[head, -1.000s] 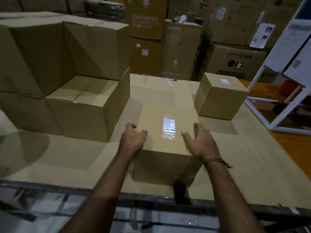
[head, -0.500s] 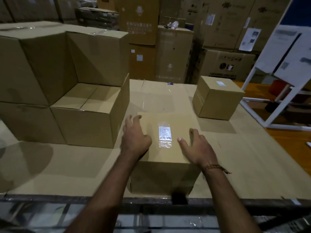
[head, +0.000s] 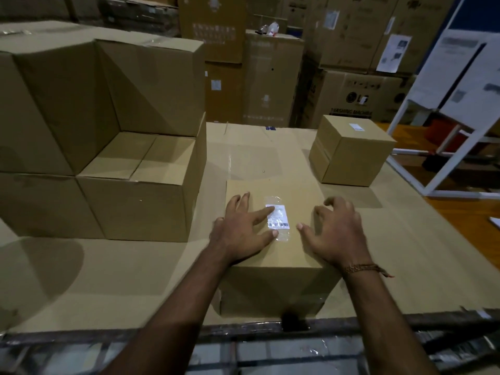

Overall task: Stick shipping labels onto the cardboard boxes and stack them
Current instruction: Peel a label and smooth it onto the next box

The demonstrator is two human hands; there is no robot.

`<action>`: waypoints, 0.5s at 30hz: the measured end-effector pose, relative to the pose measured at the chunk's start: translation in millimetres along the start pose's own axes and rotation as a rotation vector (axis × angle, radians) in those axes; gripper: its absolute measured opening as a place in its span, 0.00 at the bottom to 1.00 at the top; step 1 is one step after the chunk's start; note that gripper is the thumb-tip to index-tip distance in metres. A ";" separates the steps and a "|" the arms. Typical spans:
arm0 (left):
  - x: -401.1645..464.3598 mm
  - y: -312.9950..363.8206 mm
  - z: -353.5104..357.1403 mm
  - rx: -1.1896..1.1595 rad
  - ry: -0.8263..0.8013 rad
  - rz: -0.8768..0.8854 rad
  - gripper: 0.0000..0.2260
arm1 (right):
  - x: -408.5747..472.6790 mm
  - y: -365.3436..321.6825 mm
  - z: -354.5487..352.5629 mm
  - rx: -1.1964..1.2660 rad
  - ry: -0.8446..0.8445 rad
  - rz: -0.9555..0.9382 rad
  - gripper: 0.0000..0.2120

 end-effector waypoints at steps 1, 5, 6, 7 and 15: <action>0.1 0.2 -0.6 0.003 -0.009 -0.002 0.32 | 4.4 -3.9 -1.6 0.009 0.017 -0.046 0.30; 0.0 2.1 -2.7 0.028 -0.035 -0.024 0.34 | 28.5 -27.5 5.1 0.237 -0.095 -0.180 0.26; -0.3 3.0 -2.8 0.037 -0.035 -0.024 0.35 | 36.3 -31.6 7.4 0.262 -0.100 -0.183 0.25; -0.5 3.3 -2.7 0.043 -0.035 -0.026 0.35 | 44.0 -34.6 9.2 0.263 -0.098 -0.175 0.23; -1.1 1.9 -0.9 0.050 -0.023 -0.049 0.42 | 56.6 -41.8 26.7 0.212 0.046 -0.132 0.17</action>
Point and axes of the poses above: each hand's wrist, its own x-axis towards the middle knuckle, its own z-axis out of the palm, y = z × x, the point moved 1 cm from there along x, towards the middle knuckle, and after that the axes turned 13 degrees about -y, right-handed, at the moved point
